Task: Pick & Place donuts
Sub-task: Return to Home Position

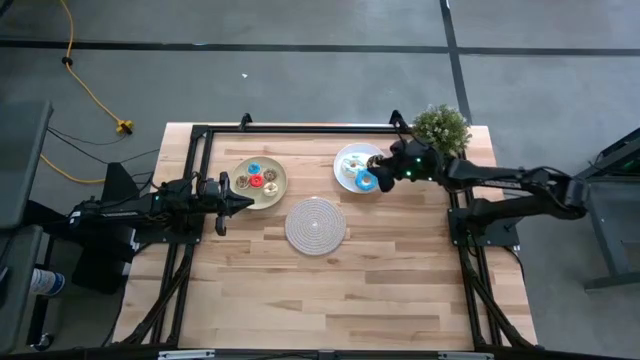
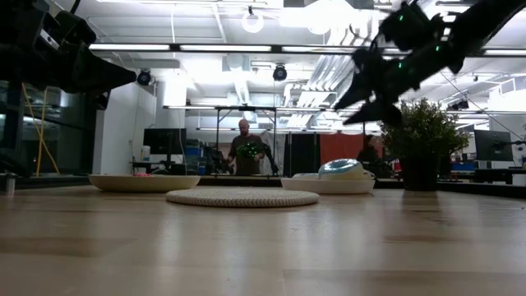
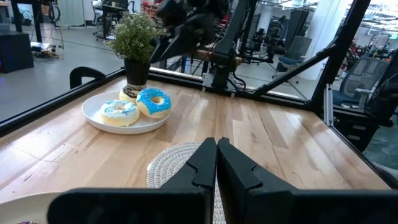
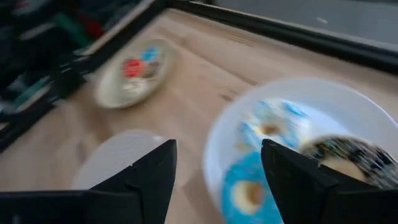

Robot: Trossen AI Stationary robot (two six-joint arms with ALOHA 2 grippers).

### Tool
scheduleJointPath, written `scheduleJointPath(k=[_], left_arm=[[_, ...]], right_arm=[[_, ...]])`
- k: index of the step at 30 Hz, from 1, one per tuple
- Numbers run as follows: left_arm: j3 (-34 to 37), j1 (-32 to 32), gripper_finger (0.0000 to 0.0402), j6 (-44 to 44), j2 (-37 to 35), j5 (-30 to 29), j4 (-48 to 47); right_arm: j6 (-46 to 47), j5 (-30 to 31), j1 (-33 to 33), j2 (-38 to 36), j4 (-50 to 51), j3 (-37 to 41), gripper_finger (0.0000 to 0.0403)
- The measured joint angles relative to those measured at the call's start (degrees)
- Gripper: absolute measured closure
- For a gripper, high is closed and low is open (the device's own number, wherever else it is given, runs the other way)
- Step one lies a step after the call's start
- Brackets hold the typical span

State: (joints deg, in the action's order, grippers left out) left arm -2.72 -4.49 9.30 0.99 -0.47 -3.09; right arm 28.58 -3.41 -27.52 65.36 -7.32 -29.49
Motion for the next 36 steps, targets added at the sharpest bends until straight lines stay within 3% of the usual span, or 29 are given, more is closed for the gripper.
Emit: scheduleJointPath(k=[6, 11, 18, 23, 28, 36], left_arm=[[0.00, 0.00, 0.0394, 0.00, -0.01, 0.00, 0.00], [0.00, 0.00, 0.0394, 0.00, -0.02, 0.00, 0.00], [0.00, 0.00, 0.0394, 0.00, 0.00, 0.00, 0.00], [0.00, 0.00, 0.0394, 0.01, -0.02, 0.00, 0.00], [0.00, 0.00, 0.0394, 0.00, -0.02, 0.00, 0.00], [0.00, 0.00, 0.0394, 0.01, -0.01, 0.00, 0.00]], right_arm=[[-10.10, -6.48, 1.11, -5.77, 11.22, -5.64, 0.0213], [-15.66, -7.22, 3.53, -9.93, 23.47, -9.73, 0.0285], [-15.98, -7.55, 11.64, -17.59, 32.48, -8.97, 0.0393], [-16.18, -7.44, 15.41, -24.02, 35.96, -7.16, 0.0393], [-15.05, -7.30, 15.21, -31.01, 39.62, -2.40, 0.0400], [-10.41, -6.63, 14.18, -41.74, 33.89, 4.72, 0.0402]])
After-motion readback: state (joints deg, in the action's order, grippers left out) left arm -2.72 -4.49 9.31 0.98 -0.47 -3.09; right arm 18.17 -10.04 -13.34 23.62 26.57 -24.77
